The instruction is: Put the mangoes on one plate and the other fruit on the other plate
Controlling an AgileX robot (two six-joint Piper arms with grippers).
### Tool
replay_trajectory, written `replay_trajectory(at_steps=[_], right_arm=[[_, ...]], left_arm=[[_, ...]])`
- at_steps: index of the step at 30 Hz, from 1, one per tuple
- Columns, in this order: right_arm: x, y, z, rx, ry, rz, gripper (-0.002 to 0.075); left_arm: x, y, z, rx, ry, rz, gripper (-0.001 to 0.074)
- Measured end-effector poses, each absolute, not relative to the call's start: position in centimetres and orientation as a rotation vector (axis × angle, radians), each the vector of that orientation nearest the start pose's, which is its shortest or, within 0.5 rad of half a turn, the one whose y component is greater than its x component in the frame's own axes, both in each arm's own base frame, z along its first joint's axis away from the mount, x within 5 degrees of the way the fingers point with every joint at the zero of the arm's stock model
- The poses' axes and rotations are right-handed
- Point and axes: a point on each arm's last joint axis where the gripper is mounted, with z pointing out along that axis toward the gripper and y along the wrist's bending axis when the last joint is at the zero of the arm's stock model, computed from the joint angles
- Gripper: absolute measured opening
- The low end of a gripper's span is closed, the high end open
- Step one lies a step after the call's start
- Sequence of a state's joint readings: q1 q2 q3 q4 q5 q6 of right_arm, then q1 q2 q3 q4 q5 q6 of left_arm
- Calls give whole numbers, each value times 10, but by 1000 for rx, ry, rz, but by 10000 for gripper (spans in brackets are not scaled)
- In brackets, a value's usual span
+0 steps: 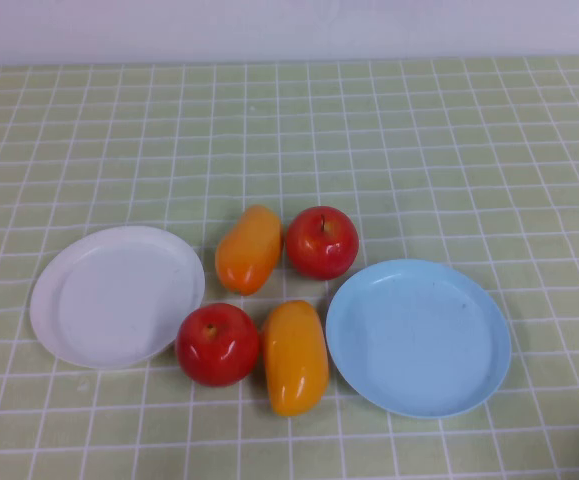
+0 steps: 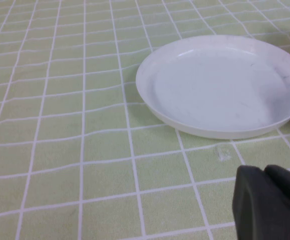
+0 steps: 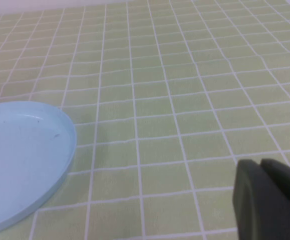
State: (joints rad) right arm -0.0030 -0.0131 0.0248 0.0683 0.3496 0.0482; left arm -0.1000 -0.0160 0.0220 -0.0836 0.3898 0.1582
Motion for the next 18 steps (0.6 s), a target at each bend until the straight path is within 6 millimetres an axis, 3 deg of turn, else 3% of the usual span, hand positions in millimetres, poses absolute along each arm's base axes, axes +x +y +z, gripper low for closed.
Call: replay_trajectory(at_steps=[18], right_arm=[[53, 2, 174, 90, 1843, 98, -16]], left_arm=[[52, -8, 172, 189, 1857, -42, -3]])
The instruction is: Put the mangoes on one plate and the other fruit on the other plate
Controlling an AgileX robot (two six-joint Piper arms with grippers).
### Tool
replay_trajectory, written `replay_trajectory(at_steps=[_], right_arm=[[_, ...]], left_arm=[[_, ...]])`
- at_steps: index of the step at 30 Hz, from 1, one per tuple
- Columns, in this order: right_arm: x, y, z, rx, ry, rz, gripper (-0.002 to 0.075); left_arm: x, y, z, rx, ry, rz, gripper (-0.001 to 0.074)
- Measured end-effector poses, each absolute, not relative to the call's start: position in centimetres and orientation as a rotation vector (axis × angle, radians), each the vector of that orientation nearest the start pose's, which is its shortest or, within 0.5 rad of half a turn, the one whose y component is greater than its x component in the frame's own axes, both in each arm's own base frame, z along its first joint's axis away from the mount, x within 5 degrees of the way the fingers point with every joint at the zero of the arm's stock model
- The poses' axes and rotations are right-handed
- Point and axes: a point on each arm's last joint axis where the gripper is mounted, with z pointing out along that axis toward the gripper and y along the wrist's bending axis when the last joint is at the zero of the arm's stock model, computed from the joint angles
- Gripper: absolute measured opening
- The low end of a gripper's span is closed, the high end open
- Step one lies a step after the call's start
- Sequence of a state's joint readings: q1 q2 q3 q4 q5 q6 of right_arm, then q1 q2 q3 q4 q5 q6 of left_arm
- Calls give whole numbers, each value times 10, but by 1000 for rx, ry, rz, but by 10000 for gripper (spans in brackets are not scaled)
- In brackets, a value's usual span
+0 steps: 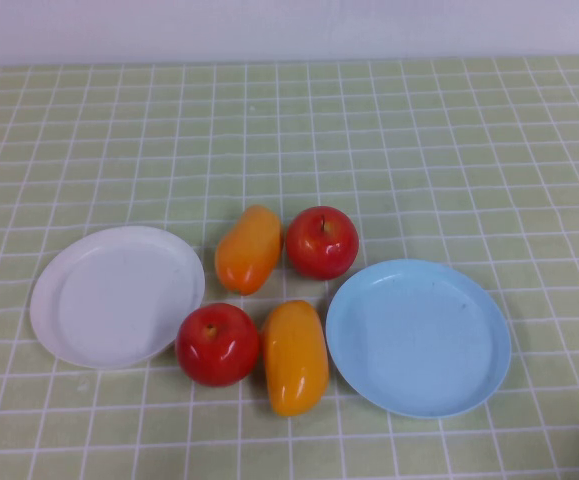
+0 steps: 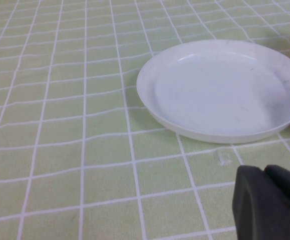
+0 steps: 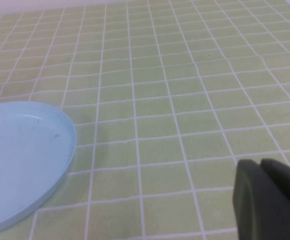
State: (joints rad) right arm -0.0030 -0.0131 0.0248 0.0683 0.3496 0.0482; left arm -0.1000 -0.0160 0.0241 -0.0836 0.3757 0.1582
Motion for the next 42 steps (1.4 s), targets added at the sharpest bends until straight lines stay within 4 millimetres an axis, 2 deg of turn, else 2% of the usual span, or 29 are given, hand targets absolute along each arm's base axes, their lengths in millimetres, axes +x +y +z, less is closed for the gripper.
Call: replay_trajectory(at_steps=[23, 26, 30, 32, 42], right_arm=[[53, 2, 174, 90, 1843, 98, -16], [53, 2, 174, 90, 1843, 98, -16], [53, 2, 174, 90, 1843, 98, -16], [53, 2, 174, 90, 1843, 98, -16], [53, 2, 174, 90, 1843, 98, -16]], left_arm=[[52, -8, 174, 183, 1837, -46, -3], [53, -10, 177, 91, 1805, -152, -3], [55, -13, 190, -186, 1667, -440, -3], [55, -12, 196, -286, 1599, -530, -3], [55, -4, 211, -426, 1433, -604, -3]])
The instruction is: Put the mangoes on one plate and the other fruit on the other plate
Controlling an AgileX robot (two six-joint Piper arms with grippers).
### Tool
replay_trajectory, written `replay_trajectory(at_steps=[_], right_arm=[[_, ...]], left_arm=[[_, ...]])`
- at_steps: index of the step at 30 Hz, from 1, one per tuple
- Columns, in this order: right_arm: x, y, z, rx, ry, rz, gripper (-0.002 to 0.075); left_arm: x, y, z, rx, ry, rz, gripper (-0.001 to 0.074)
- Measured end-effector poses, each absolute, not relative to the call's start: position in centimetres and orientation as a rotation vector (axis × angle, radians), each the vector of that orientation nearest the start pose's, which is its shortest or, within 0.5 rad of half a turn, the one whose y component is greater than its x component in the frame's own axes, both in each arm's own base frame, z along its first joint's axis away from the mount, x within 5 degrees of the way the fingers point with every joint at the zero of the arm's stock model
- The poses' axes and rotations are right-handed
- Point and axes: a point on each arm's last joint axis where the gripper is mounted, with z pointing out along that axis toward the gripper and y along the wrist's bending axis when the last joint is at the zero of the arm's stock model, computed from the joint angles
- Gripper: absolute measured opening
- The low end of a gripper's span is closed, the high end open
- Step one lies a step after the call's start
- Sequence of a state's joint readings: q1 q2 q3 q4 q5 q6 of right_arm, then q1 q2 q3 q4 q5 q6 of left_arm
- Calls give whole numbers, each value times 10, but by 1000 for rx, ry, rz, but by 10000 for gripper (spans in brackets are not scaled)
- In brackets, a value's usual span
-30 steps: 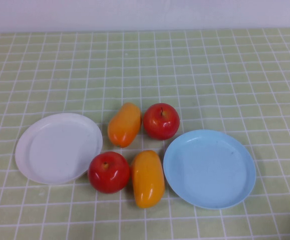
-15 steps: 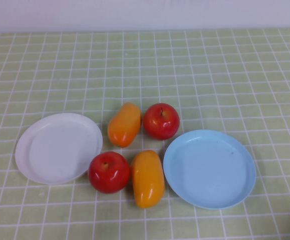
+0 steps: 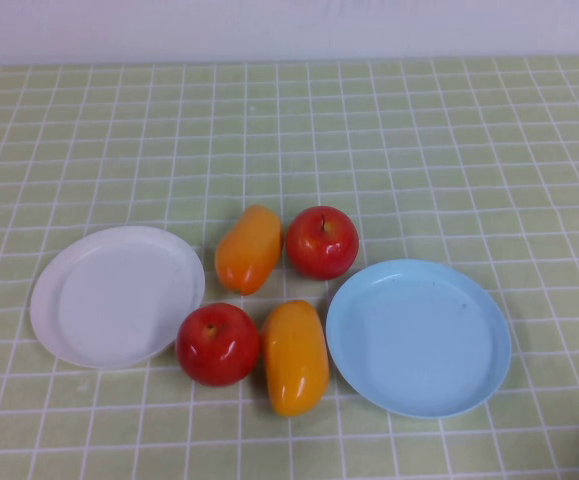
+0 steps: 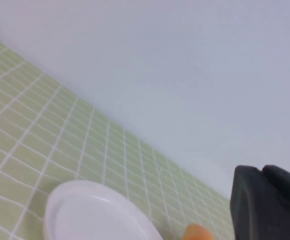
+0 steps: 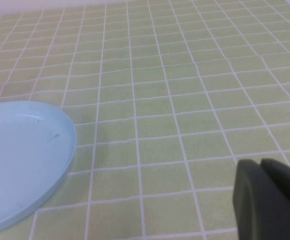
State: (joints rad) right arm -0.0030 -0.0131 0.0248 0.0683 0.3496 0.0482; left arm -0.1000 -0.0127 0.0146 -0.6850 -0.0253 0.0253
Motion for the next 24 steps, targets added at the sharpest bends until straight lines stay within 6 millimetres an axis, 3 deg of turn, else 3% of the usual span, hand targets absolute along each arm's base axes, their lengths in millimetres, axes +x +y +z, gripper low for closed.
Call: replay_trajectory(at_steps=[3, 8, 13, 20, 24], right_arm=[[53, 2, 174, 90, 1843, 98, -16], [53, 2, 174, 90, 1843, 98, -16], [53, 2, 174, 90, 1843, 98, -16], [53, 2, 174, 90, 1843, 98, -16], [53, 2, 174, 90, 1843, 98, -16]], left_arm=[[58, -9, 230, -372, 1504, -607, -3], [77, -28, 280, -126, 1796, -571, -3], [117, -46, 311, 182, 2178, -556, -3], [184, -60, 325, 496, 2486, -504, -3], [216, -88, 316, 699, 2615, -402, -3]])
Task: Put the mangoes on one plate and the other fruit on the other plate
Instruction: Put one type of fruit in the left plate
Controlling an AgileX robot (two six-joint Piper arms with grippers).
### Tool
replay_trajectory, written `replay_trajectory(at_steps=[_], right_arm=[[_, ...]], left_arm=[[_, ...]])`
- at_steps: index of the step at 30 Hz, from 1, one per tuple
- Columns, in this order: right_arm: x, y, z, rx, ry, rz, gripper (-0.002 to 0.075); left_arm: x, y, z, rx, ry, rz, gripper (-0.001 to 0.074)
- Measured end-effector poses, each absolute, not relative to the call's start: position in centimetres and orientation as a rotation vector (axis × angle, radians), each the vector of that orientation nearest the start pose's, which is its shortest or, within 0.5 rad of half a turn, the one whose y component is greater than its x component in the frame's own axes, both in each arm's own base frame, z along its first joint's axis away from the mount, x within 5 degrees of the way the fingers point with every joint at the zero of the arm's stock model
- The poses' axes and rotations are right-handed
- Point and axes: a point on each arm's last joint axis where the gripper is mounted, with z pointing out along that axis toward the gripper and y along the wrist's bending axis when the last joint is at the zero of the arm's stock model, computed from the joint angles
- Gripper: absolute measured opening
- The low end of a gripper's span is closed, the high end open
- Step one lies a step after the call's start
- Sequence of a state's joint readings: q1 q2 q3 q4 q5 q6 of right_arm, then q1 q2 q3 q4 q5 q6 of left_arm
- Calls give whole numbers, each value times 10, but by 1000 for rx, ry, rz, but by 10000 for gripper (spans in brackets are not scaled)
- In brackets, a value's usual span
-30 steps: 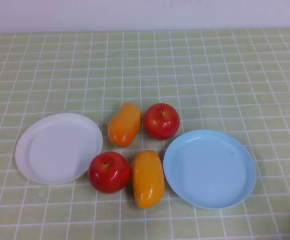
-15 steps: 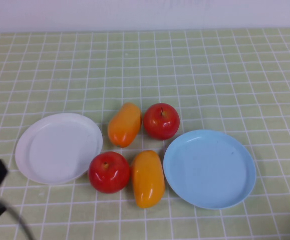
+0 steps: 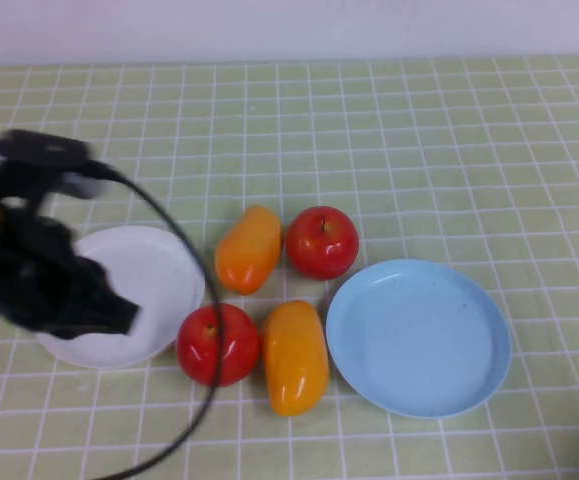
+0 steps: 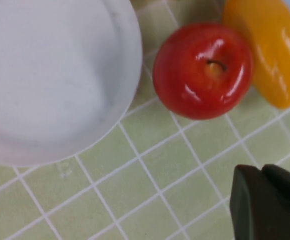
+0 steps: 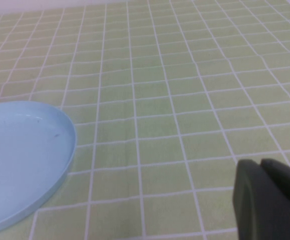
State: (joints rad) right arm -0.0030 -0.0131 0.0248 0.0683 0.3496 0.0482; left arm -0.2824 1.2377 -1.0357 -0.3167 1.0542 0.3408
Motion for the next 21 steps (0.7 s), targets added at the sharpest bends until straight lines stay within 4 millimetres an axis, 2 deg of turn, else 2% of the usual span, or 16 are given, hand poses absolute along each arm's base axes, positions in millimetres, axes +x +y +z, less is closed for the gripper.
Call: replay_trajectory(at_steps=[5, 9, 12, 17, 19, 21], right_arm=[[53, 2, 174, 90, 1843, 98, -16], [53, 2, 174, 90, 1843, 98, -16], [53, 2, 174, 90, 1843, 98, -16], [53, 2, 174, 90, 1843, 98, -16], [53, 2, 174, 90, 1843, 98, -16], [53, 2, 174, 90, 1843, 98, -16]], left_arm=[[233, -139, 311, 1026, 2668, -237, -3], [245, -157, 311, 1124, 2671, -175, 29], [256, -162, 309, 1143, 2674, -133, 155], [272, -169, 291, 1144, 2703, -90, 559], [278, -173, 283, 1140, 2698, -93, 636], [281, -175, 279, 1134, 2690, -97, 665]])
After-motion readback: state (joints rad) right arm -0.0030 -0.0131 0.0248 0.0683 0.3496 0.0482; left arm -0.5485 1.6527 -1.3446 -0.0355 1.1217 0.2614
